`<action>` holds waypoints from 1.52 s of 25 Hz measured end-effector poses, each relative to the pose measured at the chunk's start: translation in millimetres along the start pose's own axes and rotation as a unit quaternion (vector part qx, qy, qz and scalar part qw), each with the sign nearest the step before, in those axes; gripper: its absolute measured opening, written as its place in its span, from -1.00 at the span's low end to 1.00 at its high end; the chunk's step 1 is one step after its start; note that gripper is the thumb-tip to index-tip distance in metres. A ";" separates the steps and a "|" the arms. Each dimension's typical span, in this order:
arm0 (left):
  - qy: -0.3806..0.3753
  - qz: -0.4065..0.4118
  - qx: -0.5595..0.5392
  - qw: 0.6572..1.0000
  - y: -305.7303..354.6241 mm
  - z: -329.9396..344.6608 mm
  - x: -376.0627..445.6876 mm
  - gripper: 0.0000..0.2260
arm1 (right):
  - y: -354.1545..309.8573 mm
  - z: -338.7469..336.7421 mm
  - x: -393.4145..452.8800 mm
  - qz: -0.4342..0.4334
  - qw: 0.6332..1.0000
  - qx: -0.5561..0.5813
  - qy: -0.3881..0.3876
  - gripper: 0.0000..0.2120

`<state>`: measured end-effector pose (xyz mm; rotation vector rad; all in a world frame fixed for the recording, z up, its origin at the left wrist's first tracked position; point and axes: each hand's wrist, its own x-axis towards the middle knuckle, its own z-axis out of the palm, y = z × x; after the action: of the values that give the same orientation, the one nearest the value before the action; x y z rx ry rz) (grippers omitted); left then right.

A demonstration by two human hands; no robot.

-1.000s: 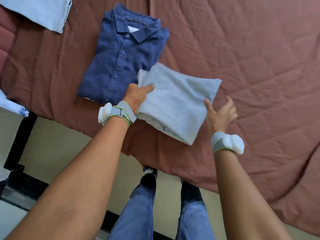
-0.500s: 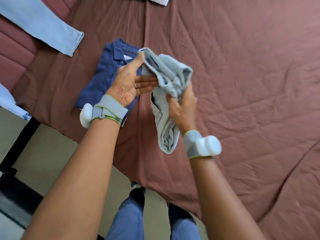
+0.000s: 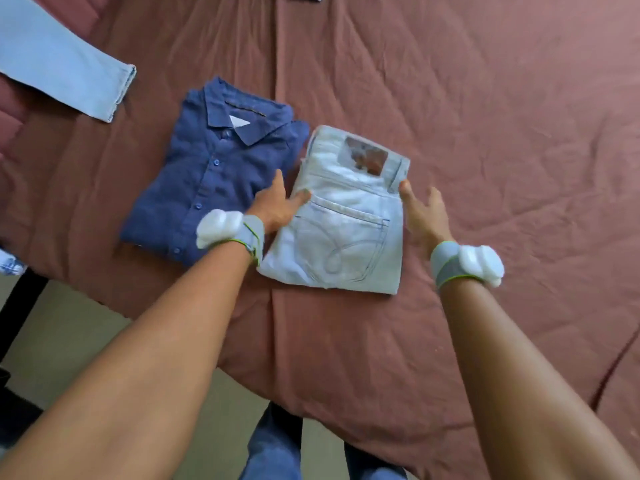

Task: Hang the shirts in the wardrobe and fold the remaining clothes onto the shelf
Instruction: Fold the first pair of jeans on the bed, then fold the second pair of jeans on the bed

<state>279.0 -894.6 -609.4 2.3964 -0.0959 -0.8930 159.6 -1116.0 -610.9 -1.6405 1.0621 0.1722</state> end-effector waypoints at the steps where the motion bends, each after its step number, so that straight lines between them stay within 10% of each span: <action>1: 0.023 -0.005 0.095 0.995 -11.7 10.0 4.5 -0.25 | 16.2 8.6 2.4 -0.005 0.996 -0.087 0.030 -0.20; 5: 0.110 0.310 0.342 0.880 -42.9 46.1 -14.3 -0.30 | 53.9 52.6 -32.7 -0.164 0.939 -0.285 0.102 -0.27; 8: 0.061 0.347 0.455 0.818 -62.1 53.9 -8.3 -0.26 | 65.5 92.3 -43.3 -0.193 0.863 -0.459 0.090 -0.38; 20: -0.054 0.212 0.432 0.875 -46.5 49.1 -2.0 -0.18 | 47.8 94.1 -29.6 -0.090 0.831 -0.546 -0.055 -0.34; 26: -0.150 0.101 0.308 0.934 -14.7 3.5 -49.0 -0.51 | 0.3 81.4 -64.0 -0.067 0.857 -0.500 -0.106 -0.48; 33: -0.031 0.002 0.015 0.999 -8.1 -70.3 -158.7 -0.69 | -81.3 65.9 -156.6 -0.131 0.931 -0.325 -0.105 -0.79; 38: 0.122 0.035 -0.141 0.982 -23.0 -146.1 -214.6 -0.79 | -137.8 72.9 -196.0 -0.231 0.936 -0.230 -0.135 -0.75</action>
<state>200.6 -748.6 -408.2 2.2005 0.0387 -0.5350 171.4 -951.5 -422.5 -2.1687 0.4191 0.3414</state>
